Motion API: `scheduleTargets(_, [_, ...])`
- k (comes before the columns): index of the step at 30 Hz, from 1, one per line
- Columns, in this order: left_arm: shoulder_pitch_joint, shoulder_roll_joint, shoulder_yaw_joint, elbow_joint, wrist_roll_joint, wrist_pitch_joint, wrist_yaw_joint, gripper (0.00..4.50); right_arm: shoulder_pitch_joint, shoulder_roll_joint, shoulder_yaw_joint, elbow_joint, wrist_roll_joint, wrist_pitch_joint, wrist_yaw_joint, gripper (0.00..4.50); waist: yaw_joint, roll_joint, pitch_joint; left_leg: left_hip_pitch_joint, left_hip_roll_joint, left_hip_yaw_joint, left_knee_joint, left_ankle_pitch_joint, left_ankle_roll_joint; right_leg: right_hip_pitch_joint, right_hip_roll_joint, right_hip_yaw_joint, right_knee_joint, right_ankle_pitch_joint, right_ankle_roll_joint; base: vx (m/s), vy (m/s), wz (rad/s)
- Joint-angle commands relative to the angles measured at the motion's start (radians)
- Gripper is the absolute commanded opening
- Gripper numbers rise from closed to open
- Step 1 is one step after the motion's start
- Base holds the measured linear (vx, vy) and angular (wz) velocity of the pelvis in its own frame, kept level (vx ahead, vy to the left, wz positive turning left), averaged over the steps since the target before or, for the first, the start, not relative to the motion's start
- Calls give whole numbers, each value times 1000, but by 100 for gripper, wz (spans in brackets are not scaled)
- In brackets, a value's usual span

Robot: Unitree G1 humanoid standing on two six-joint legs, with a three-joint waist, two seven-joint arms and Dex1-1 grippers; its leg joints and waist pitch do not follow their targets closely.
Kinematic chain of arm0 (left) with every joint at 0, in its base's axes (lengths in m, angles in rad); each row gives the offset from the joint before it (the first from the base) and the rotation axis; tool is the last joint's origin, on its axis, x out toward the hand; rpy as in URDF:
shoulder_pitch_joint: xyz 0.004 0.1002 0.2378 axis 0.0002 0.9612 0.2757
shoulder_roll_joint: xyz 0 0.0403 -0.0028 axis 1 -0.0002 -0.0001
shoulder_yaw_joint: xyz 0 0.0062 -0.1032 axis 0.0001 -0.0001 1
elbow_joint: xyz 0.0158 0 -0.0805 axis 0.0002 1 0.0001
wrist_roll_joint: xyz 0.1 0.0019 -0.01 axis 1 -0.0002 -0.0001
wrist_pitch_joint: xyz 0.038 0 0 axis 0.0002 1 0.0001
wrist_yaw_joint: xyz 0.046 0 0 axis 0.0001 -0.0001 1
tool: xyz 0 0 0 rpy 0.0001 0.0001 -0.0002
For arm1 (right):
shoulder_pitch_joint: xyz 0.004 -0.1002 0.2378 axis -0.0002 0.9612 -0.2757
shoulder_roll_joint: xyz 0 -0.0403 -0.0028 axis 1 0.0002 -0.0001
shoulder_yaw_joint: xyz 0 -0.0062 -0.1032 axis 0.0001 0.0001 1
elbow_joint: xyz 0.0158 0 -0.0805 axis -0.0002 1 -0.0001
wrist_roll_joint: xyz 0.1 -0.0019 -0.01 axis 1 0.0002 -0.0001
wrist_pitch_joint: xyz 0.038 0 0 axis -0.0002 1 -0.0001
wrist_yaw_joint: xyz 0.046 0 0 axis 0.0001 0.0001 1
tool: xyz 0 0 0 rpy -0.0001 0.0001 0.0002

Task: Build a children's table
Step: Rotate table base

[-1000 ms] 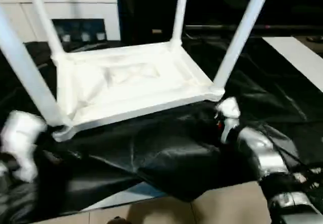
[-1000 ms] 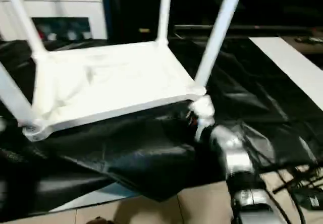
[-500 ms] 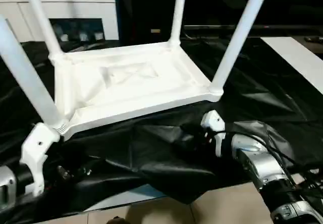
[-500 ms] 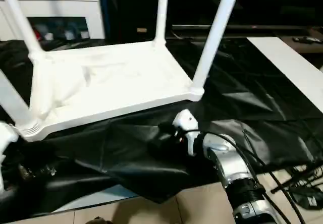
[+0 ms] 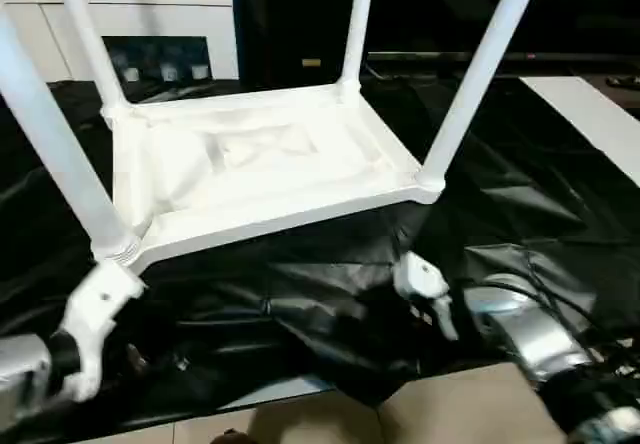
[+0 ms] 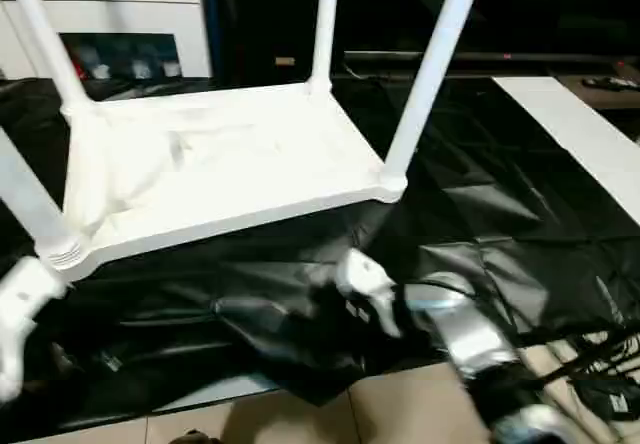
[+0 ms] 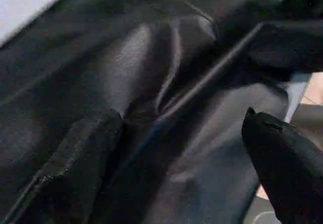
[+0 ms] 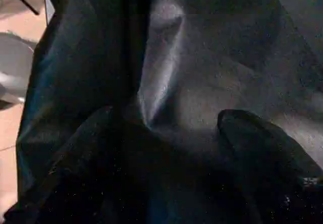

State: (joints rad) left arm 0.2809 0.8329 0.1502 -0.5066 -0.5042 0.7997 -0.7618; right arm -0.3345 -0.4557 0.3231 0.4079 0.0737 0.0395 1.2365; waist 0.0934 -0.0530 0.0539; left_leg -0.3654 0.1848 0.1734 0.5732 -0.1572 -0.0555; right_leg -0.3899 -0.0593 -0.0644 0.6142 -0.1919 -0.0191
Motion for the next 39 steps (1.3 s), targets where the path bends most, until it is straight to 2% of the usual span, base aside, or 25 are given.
scheduleTargets(1, [9, 0, -17, -17, 11, -4, -6, 450, -10, -10, -14, 2, 1, -13, -6, 370, 2, 14, -42, 17, 46, -21, -68, -407, -6, 21, -75, 54, -98, -458, -117, 0, 0, 0])
scheduleTargets(4, [47, 28, -53, -43, 21, 9, -12, 450, -56, 20, -70, 41, 18, -42, -71, 370, -2, 8, -42, 14, 47, -24, -69, -407, -9, 22, -76, 52, -99, -486, -108, 0, 0, 0])
scheduleTargets(6, [64, 36, -62, -55, 21, 19, -14, 450, -79, 38, -102, 48, 44, -40, -93, 370, -5, 9, -41, 17, 46, -25, -68, -416, -12, 18, -75, 51, -100, -500, -105, 0, 0, 0])
scheduleTargets(9, [84, 49, -74, -65, 24, 27, -23, 450, -107, 63, -147, 40, 93, -7, -118, 370, -5, 13, -40, 24, 46, -24, -67, -436, -16, 11, -73, 52, -102, -512, -103, 0, 0, 0])
scheduleTargets(10, [102, 50, -74, -68, 9, 44, -33, 450, -133, 85, -188, 38, 137, 21, -143, 370, -5, 12, -39, 27, 46, -24, -68, -445, -20, 9, -72, 51, -103, -514, -102, 0, 0, 0])
scheduleTargets(12, [123, 53, -74, -68, -4, 50, -45, 450, -158, 103, -225, 40, 180, 43, -165, 370, -6, 14, -38, 25, 46, -26, -70, -458, -26, 10, -72, 50, -103, -518, -102, 0, 0, 0])
scheduleTargets(13, [166, 63, -79, -33, 7, 15, -72, 450, -200, 125, -276, 64, 218, 55, -218, 370, -5, 15, -37, 30, 46, -25, -69, -471, -29, 5, -71, 51, -106, -522, -100, 0, 0, 0])
scheduleTargets(14, [166, 63, -79, -33, 7, 15, -72, 450, -200, 125, -276, 64, 218, 55, -218, 370, -5, 15, -37, 31, 44, -25, -68, -475, -30, 3, -72, 52, -107, -528, -99, 0, 0, 0])
scheduleTargets(15, [191, 68, -88, 1, 21, -19, -93, 450, -220, 135, -300, 78, 232, 57, -246, 370, -6, 15, -38, 28, 46, -28, -72, -480, -36, 9, -73, 49, -106, -532, -93, 0, 0, 0])
scheduleTargets(16, [226, 71, -98, 56, 43, -70, -124, 450, -244, 147, -332, 103, 239, 62, -286, 370, -5, 14, -37, 32, 45, -26, -71, -493, -39, 3, -71, 49, -109, -539, -86, 0, 0, 0])
scheduleTargets(18, [251, 72, -103, 99, 57, -110, -147, 450, -257, 152, -349, 123, 238, 63, -313, 370, -7, 14, -31, 34, 41, -28, -71, -521, -43, 1, -74, 48, -118, -591, -71, 0, 0, 0])
scheduleTargets(20, [264, 72, -104, 129, 65, -139, -163, 450, -264, 152, -353, 138, 229, 58, -332, 370, -9, 14, -28, 42, 39, -30, -71, -555, -49, -2, -76, 46, -124, -640, -50, 0, 0, 0])
scheduleTargets(21, [298, 44, -59, 201, 50, -217, -219, 450, -278, 147, -355, 190, 188, 34, -401, 370, -9, 8, -29, 46, 38, -31, -69, -557, -47, -3, -79, 45, -130, -674, -38, 0, 0, 0])
scheduleTargets(22, [304, 32, -40, 217, 40, -233, -234, 450, -280, 145, -355, 200, 179, 27, -413, 370, -10, 12, -29, 43, 35, -32, -69, -544, -47, 2, -83, 44, -132, -700, -31, 0, 0, 0])
scheduleTargets(23, [313, -1, 57, 221, -7, -260, -261, 450, -284, 143, -360, 219, 167, 28, -451, 370, -10, 12, -31, 41, 36, -32, -69, -534, -49, 4, -85, 45, -133, -700, -30, 0, 0, 0])
scheduleTargets(24, [313, -26, 167, 205, -62, -254, -276, 450, -285, 143, -366, 230, 163, 34, -475, 370, -15, 13, -33, 36, 35, -33, -70, -524, -50, 9, -83, 41, -131, -686, -35, 0, 0, 0])
scheduleTargets(25, [312, -35, 214, 197, -85, -249, -281, 450, -285, 143, -368, 233, 162, 38, -486, 370, -15, 9, -40, 27, 38, -34, -74, -497, -54, 18, -82, 43, -116, -628, -55, 0, 0, 0])
scheduleTargets(26, [310, -42, 269, 194, -105, -252, -286, 450, -285, 143, -369, 237, 159, 43, -497, 370, -17, 10, -41, 23, 38, -33, -73, -488, -54, 16, -77, 45, -113, -598, -61, 0, 0, 0])
scheduleTargets(27, [299, -37, 347, 228, -120, -280, -290, 450, -283, 142, -367, 248, 149, 47, -514, 370, -18, 8, -38, 30, 39, -30, -73, -499, -47, 8, -71, 44, -115, -567, -73, 0, 0, 0])
scheduleTargets(28, [299, -37, 347, 228, -120, -280, -290, 450, -283, 142, -367, 248, 149, 47, -514, 370, -18, 6, -35, 32, 38, -29, -72, -508, -45, 5, -71, 43, -117, -571, -74, 0, 0, 0])
scheduleTargets(31, [286, 0, 448, 319, -133, -329, -300, 450, -271, 149, -366, 251, 142, 35, -521, 370, -17, 4, -32, 44, 36, -30, -69, -548, -41, -1, -71, 42, -123, -616, -62, 0, 0, 0])
scheduleTargets(34, [266, 30, 530, 388, -150, -342, -317, 450, -255, 153, -360, 253, 130, 27, -539, 370, -16, 8, -32, 47, 42, -32, -75, -562, -49, -2, -69, 46, -118, -575, -74, 0, 0, 0])
scheduleTargets(37, [134, 25, 538, 487, -92, -402, -219, 450, -248, 156, -356, 265, 118, 20, -560, 370, -6, 14, -33, 56, 42, -30, -76, -582, -54, -7, -66, 48, -114, -525, -97, 0, 0, 0])
scheduleTargets(38, [134, 25, 538, 487, -92, -402, -219, 450, -248, 156, -356, 265, 118, 20, -560, 370, -4, 15, -33, 58, 43, -30, -77, -585, -56, -6, -66, 47, -114, -518, -96, 0, 0, 0])
scheduleTargets(39, [83, 23, 517, 521, -56, -426, -171, 450, -246, 157, -352, 267, 115, 19, -563, 370, -2, 14, -36, 54, 44, -31, -79, -575, -58, -1, -68, 49, -108, -484, -105, 0, 0, 0])
